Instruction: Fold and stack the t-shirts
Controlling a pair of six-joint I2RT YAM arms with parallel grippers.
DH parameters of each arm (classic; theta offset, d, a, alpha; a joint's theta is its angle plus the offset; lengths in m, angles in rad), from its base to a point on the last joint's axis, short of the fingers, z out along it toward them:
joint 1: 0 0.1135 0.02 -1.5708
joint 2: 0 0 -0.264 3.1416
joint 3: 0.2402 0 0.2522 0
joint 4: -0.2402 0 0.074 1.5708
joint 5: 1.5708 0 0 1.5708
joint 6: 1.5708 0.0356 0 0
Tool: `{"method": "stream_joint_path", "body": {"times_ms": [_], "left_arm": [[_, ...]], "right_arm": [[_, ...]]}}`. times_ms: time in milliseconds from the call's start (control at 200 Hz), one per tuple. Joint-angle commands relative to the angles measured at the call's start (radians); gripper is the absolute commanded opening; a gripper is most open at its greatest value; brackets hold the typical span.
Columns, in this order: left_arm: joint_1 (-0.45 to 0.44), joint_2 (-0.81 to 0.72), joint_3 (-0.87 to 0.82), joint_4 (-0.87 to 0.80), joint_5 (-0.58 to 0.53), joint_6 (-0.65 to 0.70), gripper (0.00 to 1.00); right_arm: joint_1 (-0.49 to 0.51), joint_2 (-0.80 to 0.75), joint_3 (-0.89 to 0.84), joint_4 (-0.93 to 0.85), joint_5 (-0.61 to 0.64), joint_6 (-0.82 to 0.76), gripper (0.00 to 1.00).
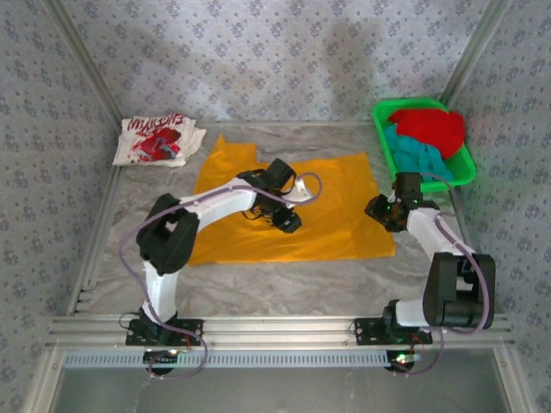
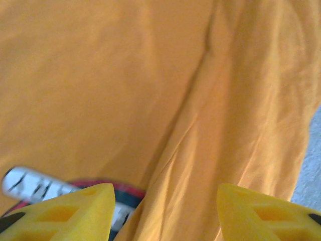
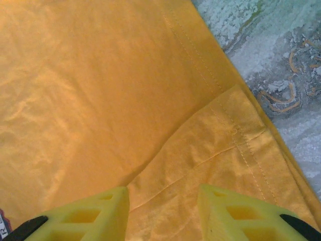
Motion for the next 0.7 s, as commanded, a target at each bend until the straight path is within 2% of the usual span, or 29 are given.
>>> {"method": "stream_joint_path", "body": {"times_ms": [0, 170, 290, 395, 540, 595, 700], "left_arm": [[-0.038, 0.065, 0.073, -0.119, 0.075, 0.13, 0.56], [-0.059, 0.126, 0.1, -0.12, 0.045, 0.131, 0.56], [-0.061, 0.137, 0.101, -0.088, 0.034, 0.119, 0.52], [-0.061, 0.155, 0.119, -0.072, 0.025, 0.115, 0.44], [-0.061, 0.154, 0.135, -0.085, 0.025, 0.116, 0.23], [-0.06, 0.148, 0.131, -0.083, 0.024, 0.118, 0.22], [-0.058, 0.148, 0.14, -0.091, 0.016, 0.121, 0.11]], "right_arm": [[-0.013, -0.062, -0.036, 0.036, -0.001, 0.017, 0.43], [-0.022, -0.068, -0.07, 0.066, -0.021, 0.023, 0.44], [-0.025, -0.063, -0.079, 0.08, -0.035, 0.024, 0.44], [-0.03, -0.062, -0.083, 0.083, -0.045, 0.025, 0.44], [-0.037, -0.066, -0.085, 0.082, -0.047, 0.022, 0.44], [-0.042, -0.066, -0.084, 0.076, -0.049, 0.019, 0.44], [-0.047, -0.072, -0.085, 0.073, -0.051, 0.019, 0.45]]}}
